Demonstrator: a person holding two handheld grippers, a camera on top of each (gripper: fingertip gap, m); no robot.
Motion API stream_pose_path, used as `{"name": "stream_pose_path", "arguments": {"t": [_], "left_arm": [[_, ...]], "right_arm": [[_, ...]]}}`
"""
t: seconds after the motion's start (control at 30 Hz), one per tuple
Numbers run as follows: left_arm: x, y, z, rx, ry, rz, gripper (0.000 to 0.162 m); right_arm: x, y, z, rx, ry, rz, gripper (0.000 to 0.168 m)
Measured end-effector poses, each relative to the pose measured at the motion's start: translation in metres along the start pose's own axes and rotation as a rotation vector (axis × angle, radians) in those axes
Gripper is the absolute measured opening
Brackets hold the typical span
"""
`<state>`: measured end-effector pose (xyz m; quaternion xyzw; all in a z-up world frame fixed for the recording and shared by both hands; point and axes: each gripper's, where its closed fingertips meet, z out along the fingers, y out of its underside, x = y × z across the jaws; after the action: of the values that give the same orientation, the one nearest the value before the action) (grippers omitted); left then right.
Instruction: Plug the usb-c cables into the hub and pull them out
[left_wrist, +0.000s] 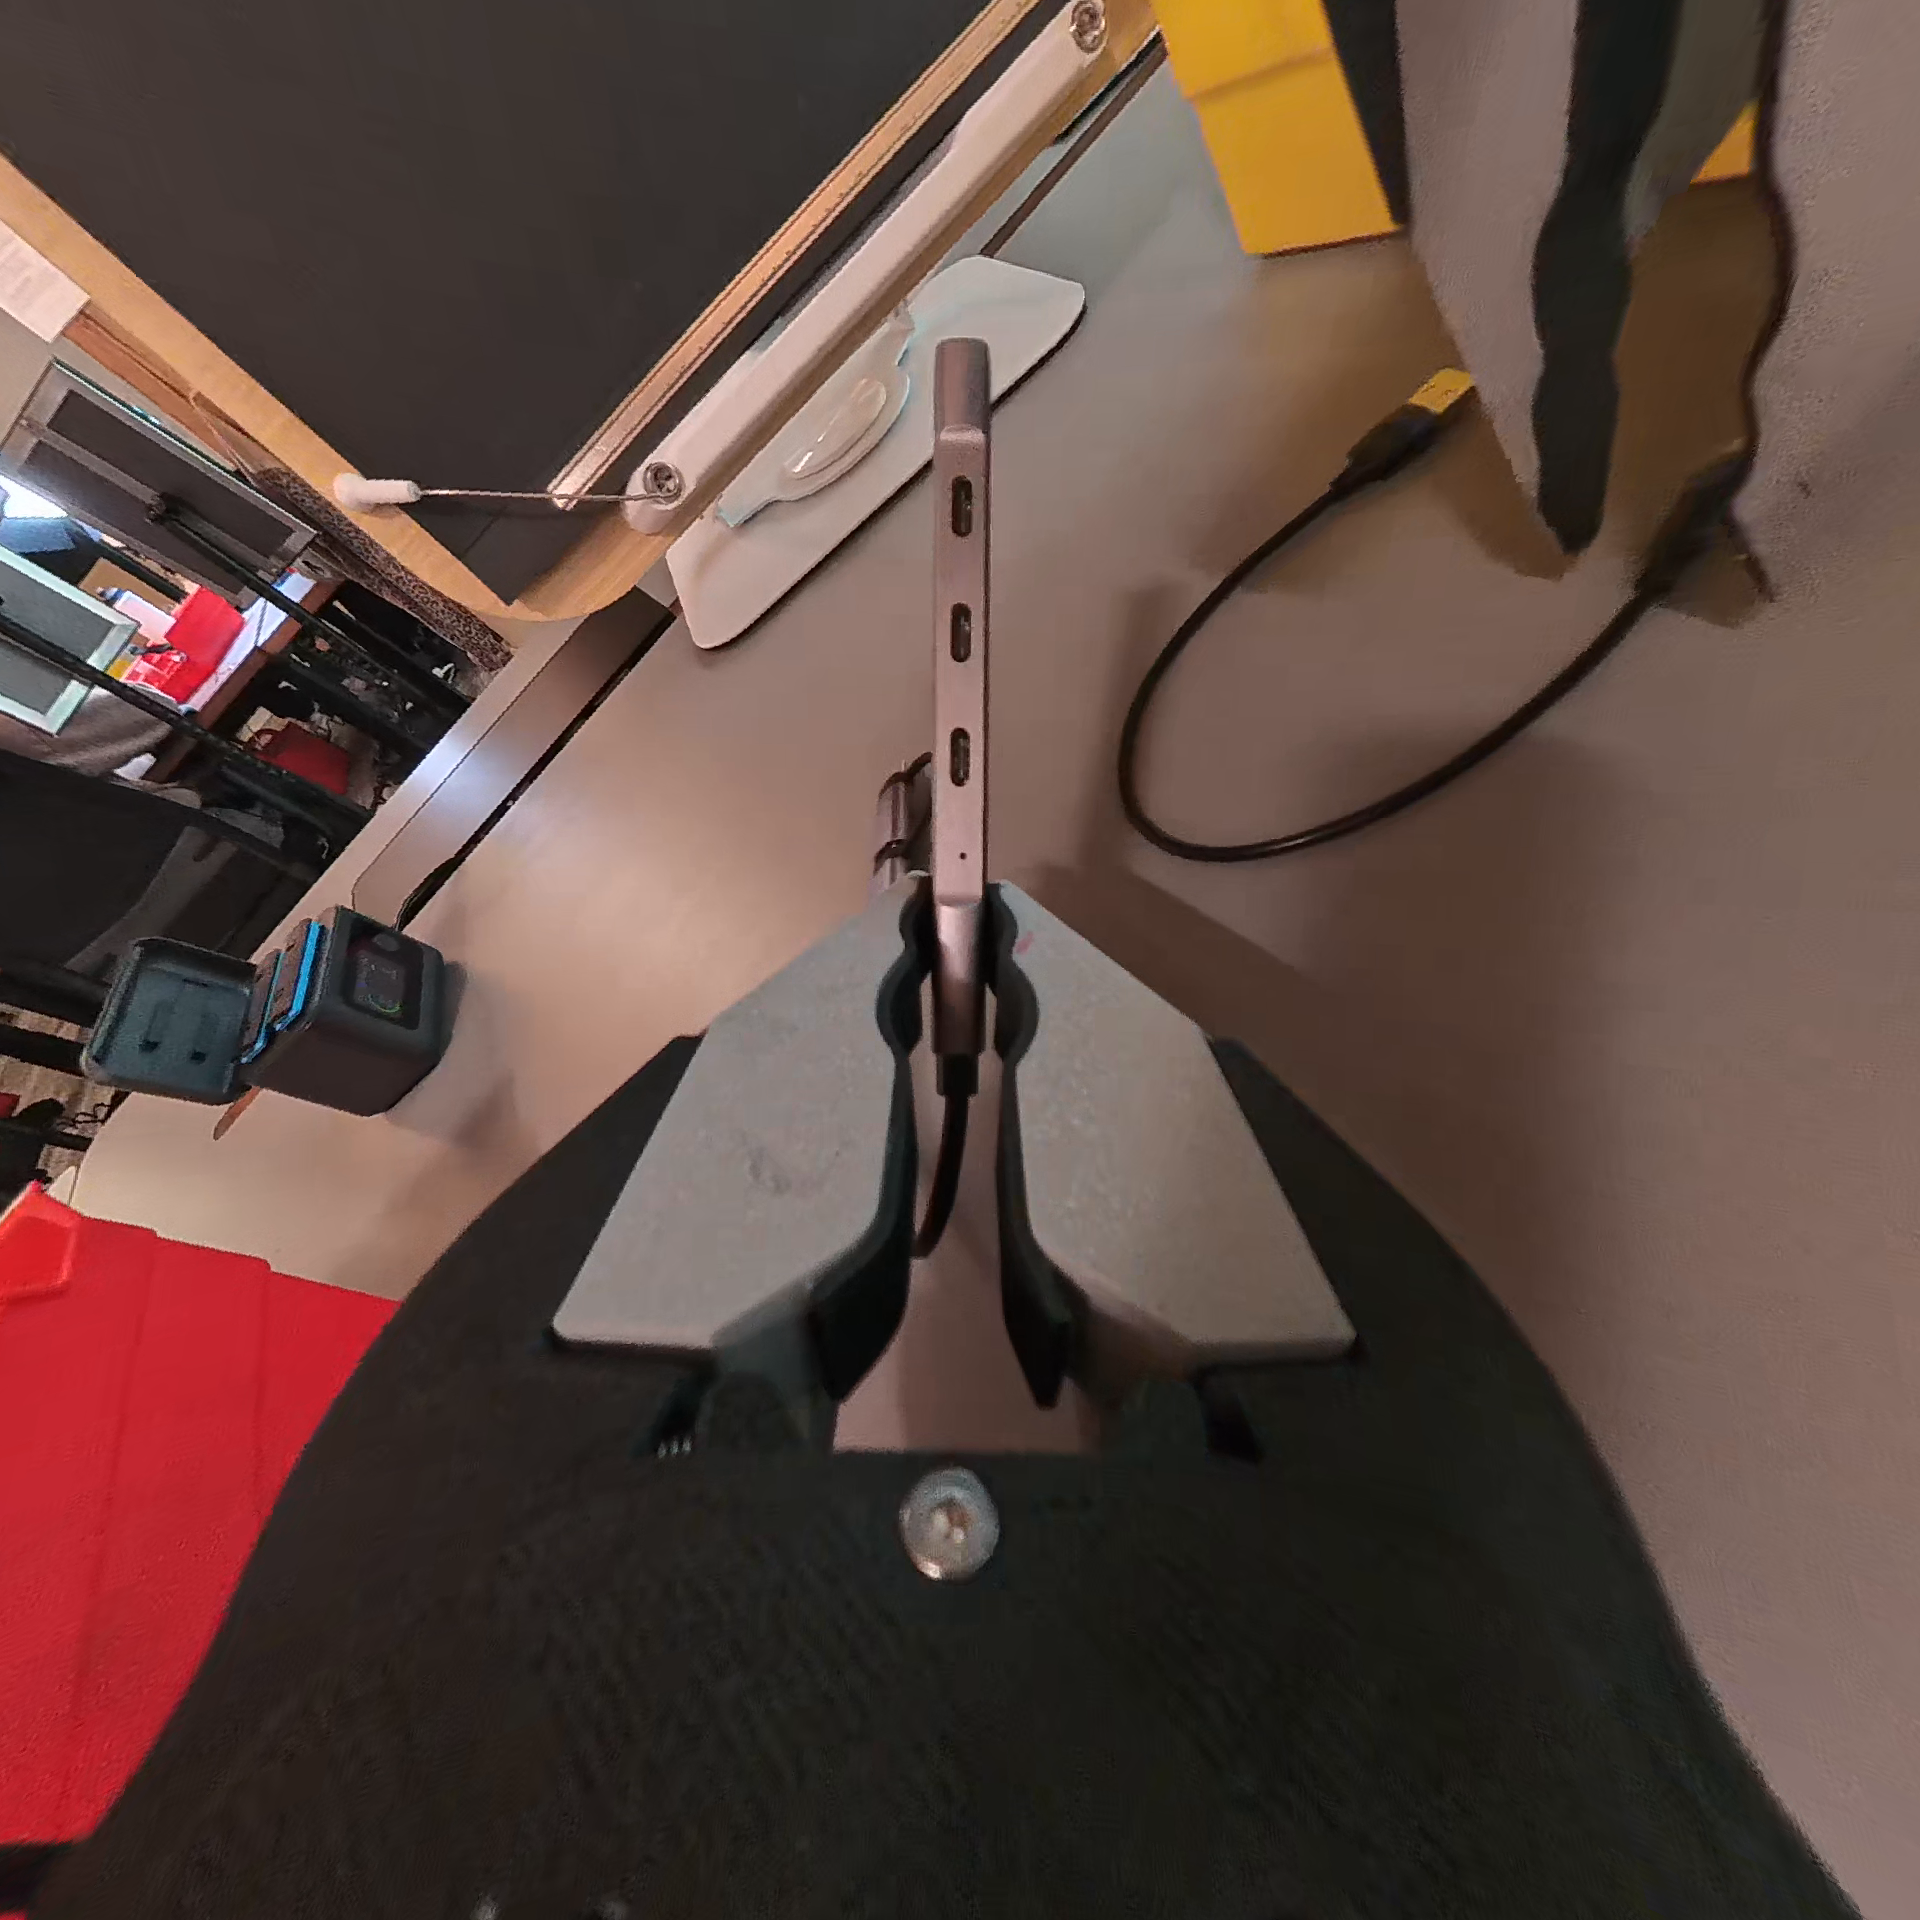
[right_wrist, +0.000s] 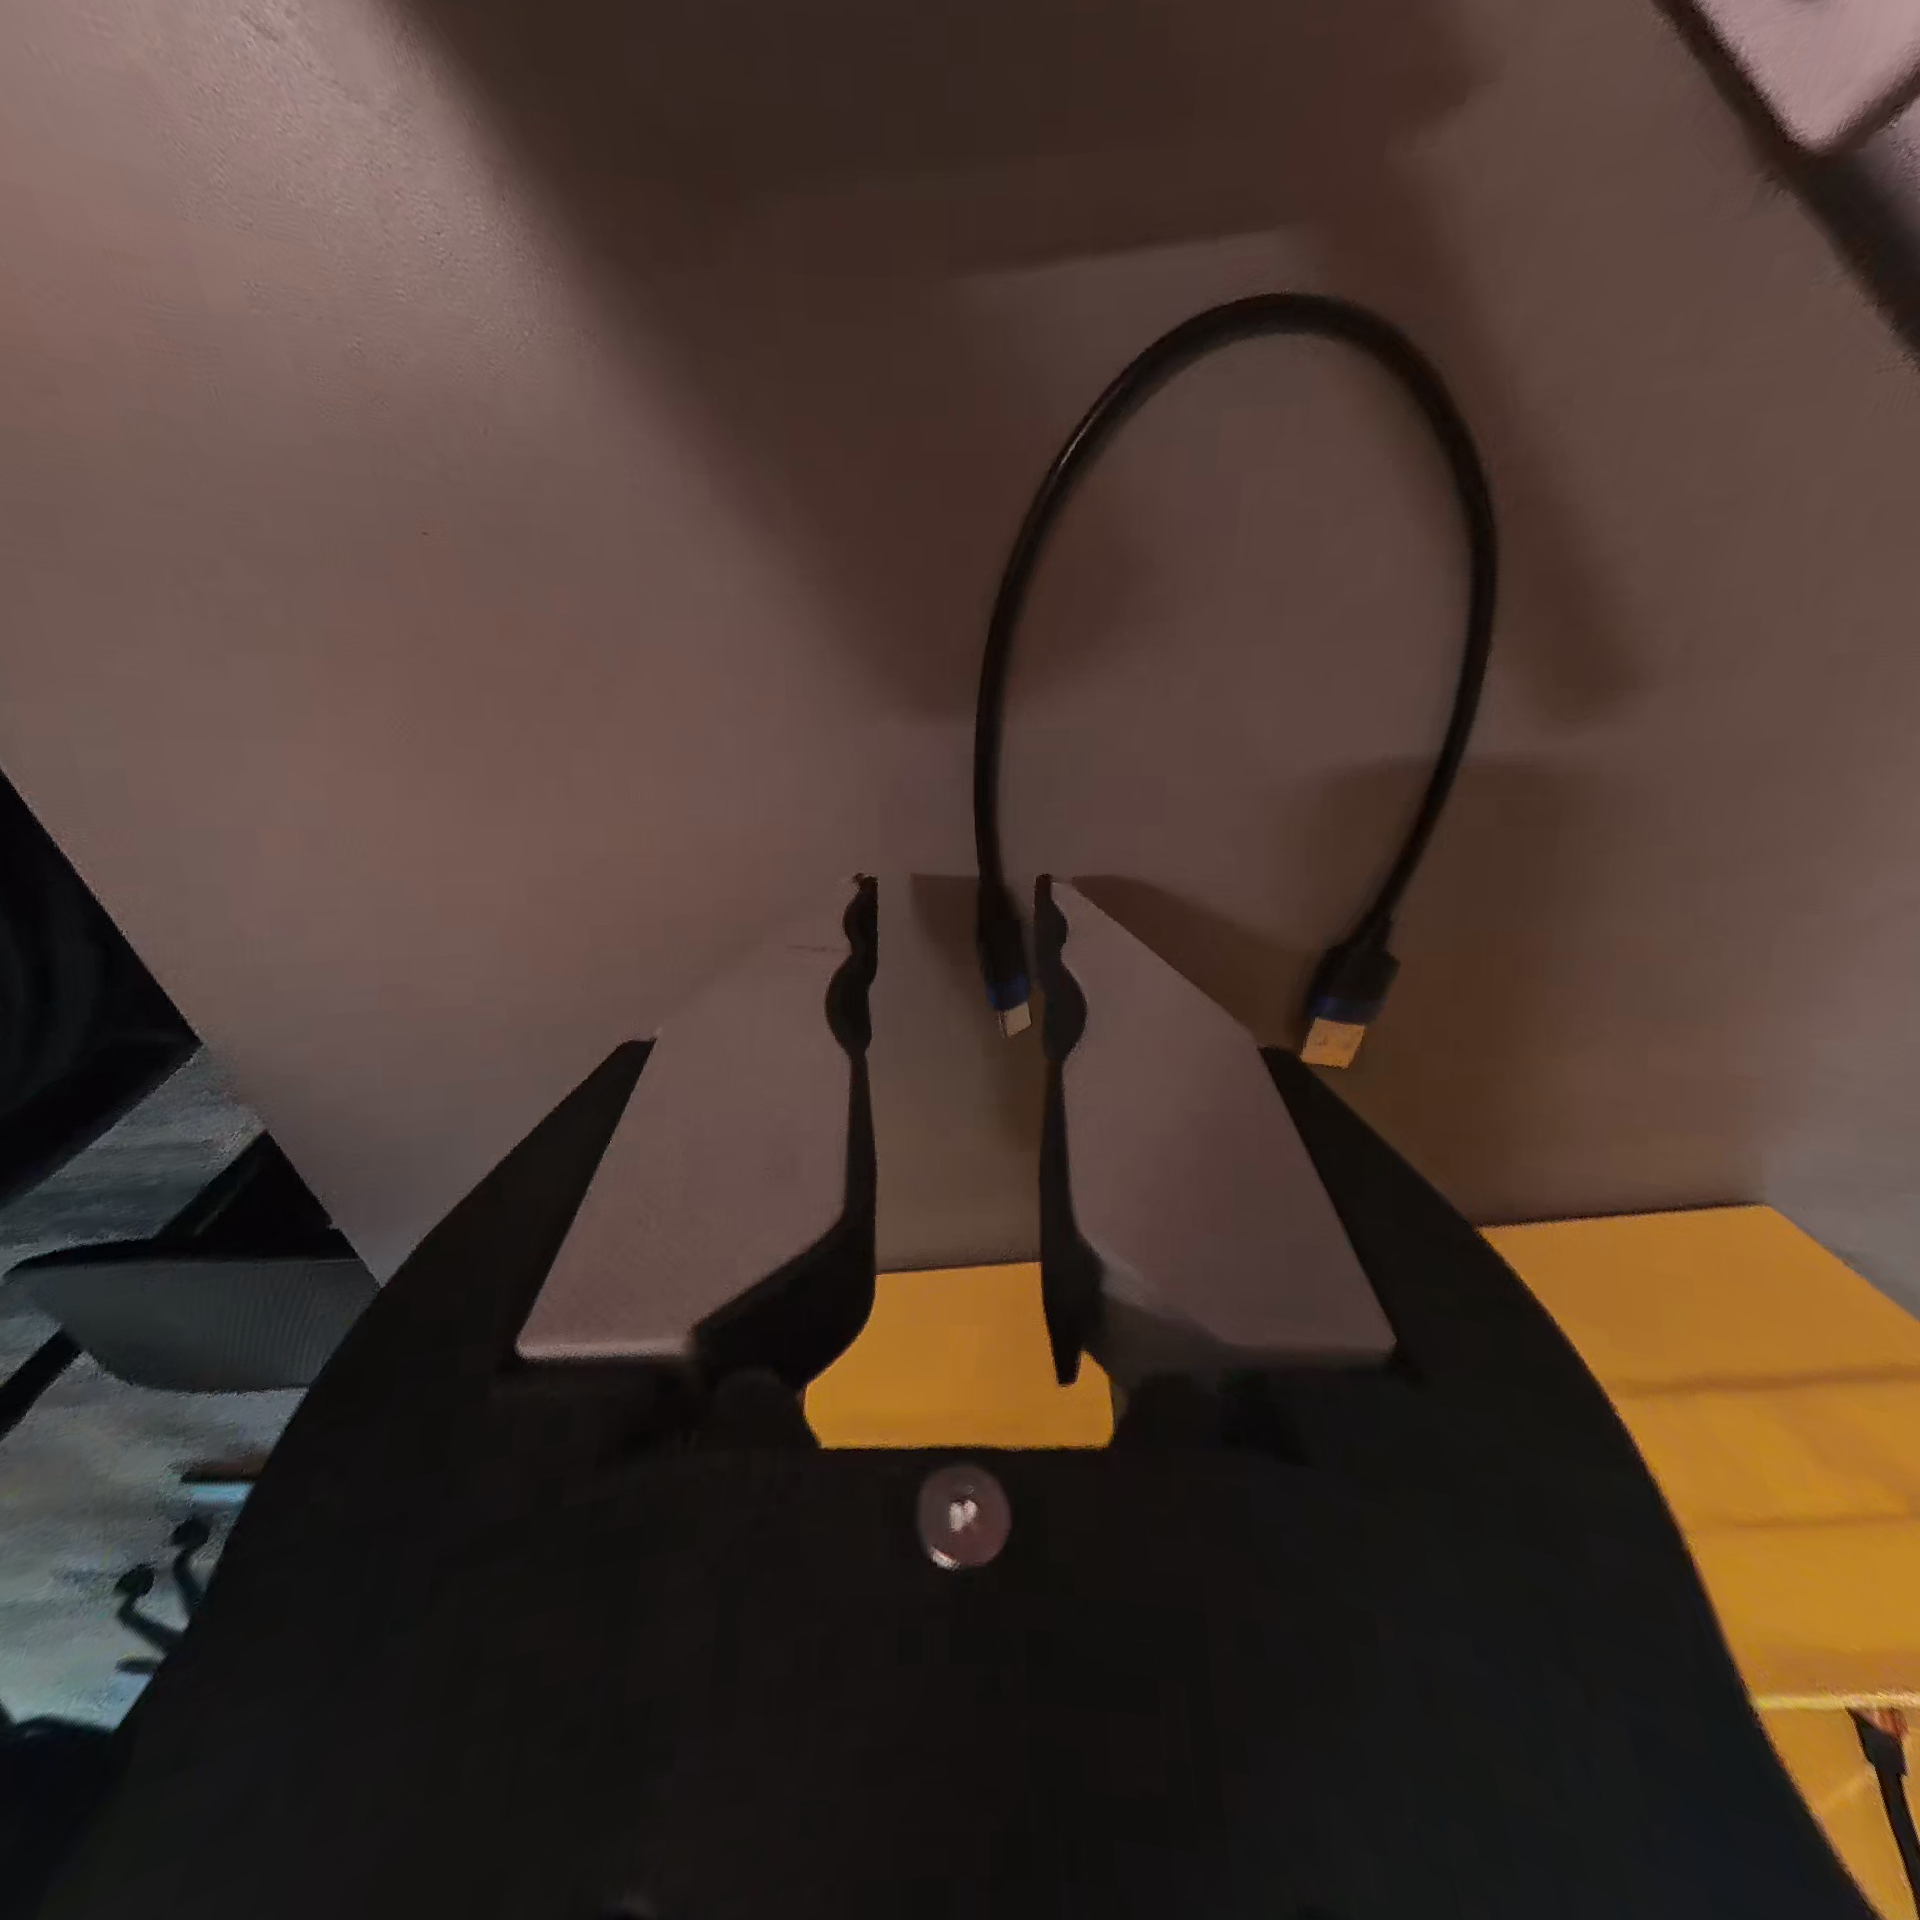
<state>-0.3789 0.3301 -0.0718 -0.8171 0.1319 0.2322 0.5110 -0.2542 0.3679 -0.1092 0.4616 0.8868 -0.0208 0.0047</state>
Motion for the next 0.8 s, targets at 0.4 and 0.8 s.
{"name": "stream_pose_path", "arguments": {"t": [0.4,0.8], "left_arm": [[-0.009,0.003,-0.002,-0.007,-0.004,-0.078,0.006],[-0.024,-0.005,-0.009,0.057,-0.065,-0.117,0.006]], "right_arm": [[0.006,-0.014,0.010,0.162,-0.041,0.177,0.000],[0.061,-0.074,-0.149,1.526,-0.135,0.739,0.000]]}}
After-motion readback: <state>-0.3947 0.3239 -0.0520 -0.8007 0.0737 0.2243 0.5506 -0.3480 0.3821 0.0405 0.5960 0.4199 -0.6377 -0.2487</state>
